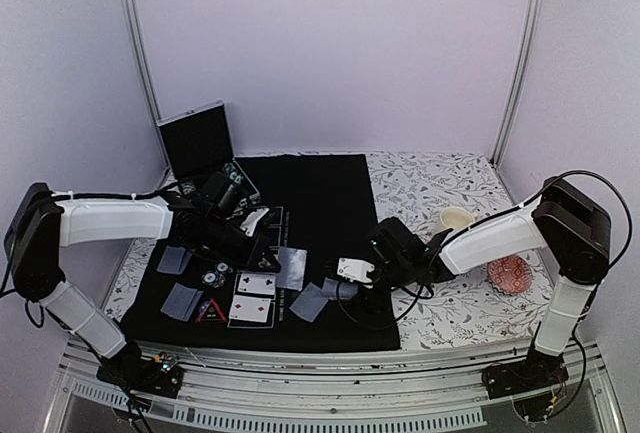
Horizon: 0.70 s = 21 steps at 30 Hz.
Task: Distribute texas hold em gaming equipment
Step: Distribute the poker card in the community card area.
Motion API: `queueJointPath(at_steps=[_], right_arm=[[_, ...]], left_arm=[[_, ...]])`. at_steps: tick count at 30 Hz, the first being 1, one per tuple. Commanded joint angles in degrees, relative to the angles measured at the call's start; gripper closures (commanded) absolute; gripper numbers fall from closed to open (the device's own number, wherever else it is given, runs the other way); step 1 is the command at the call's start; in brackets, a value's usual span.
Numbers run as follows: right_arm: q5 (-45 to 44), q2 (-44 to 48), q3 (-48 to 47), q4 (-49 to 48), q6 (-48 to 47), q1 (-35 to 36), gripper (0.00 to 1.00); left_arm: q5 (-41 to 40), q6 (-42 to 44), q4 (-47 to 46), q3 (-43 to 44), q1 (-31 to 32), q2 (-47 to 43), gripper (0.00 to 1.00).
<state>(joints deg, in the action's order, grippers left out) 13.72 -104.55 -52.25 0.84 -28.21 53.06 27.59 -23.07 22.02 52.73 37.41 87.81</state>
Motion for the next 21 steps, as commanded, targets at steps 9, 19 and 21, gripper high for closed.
queueJointPath(at_steps=[9, 19, 21], right_arm=[[-3.2, 2.8, 0.3, 3.2, 3.2, -0.2, 0.44], [-2.8, 6.0, 0.7, 2.0, 7.7, 0.2, 0.44], [-3.2, 6.2, 0.5, 2.6, 7.8, 0.5, 0.44]], left_arm=[[-0.8, -3.3, -6.6, 2.0, -12.6, -1.8, 1.00], [-26.8, -52.4, -56.1, -24.0, -8.6, -5.1, 1.00], [-32.8, -55.8, -56.0, -23.3, -6.9, -3.5, 1.00]])
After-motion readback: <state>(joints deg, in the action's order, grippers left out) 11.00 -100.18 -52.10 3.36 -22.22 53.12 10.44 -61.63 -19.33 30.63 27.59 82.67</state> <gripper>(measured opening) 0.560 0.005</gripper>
